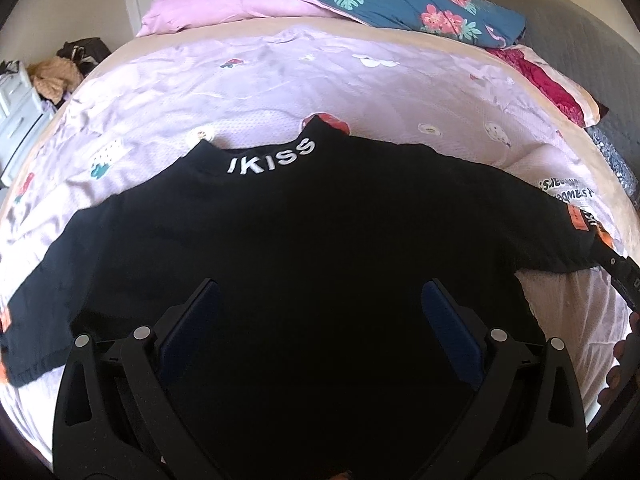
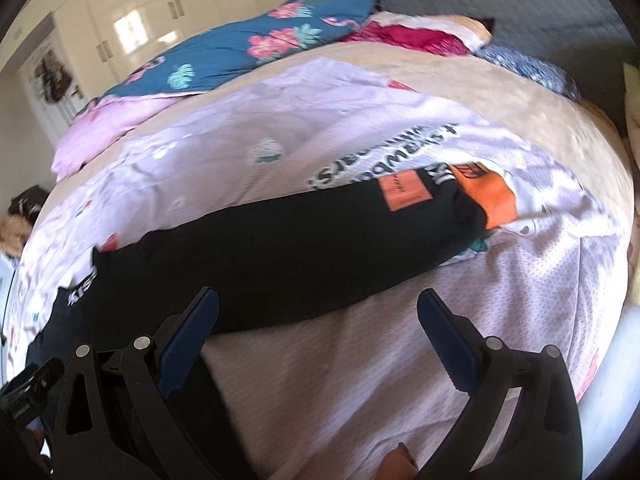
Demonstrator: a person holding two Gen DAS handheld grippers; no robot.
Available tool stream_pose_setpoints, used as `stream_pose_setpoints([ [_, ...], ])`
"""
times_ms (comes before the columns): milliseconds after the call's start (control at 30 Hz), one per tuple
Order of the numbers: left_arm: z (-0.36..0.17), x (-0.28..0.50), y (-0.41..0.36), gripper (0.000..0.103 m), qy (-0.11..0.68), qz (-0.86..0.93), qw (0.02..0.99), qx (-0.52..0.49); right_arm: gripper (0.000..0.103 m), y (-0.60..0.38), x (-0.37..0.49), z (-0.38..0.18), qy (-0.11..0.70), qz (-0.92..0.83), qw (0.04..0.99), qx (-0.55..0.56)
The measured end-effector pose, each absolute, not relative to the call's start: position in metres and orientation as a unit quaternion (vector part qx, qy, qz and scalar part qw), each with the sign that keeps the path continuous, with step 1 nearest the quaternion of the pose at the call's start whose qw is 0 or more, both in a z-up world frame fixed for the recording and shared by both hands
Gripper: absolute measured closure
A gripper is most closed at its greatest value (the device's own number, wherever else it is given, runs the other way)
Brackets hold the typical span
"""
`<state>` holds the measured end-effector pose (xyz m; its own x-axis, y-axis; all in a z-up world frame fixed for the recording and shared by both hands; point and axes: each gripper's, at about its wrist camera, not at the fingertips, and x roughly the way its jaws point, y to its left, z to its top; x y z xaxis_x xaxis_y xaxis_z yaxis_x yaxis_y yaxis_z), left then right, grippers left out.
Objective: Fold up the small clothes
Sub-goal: 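Move the right tool to the orange sleeve cuff and grasp it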
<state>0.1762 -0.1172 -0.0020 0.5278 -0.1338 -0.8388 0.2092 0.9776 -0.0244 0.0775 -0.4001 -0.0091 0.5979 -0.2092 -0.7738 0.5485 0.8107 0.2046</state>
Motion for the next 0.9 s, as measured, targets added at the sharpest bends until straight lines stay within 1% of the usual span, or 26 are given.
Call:
stream_pose_setpoints([
  [333, -0.011, 0.201, -0.136, 0.009, 0.484, -0.103, 0.868, 0.047, 0.004, -0.451, 0.090, -0.031, 0.393, -0.273, 0.825, 0.301],
  [567, -0.013, 0.224, -0.150, 0.009, 0.489, -0.105, 0.865, 0.048, 0.004, -0.492, 0.101, -0.050, 0.390, -0.343, 0.771, 0.367],
  [833, -0.016, 0.241, -0.156, 0.009, 0.493, -0.103, 0.863, 0.046, 0.004, -0.529, 0.107, -0.063, 0.358, -0.379, 0.739, 0.426],
  [900, -0.017, 0.246, -0.154, 0.009, 0.493, -0.104, 0.863, 0.040, 0.008, -0.536, 0.107, -0.064, 0.343, -0.380, 0.742, 0.433],
])
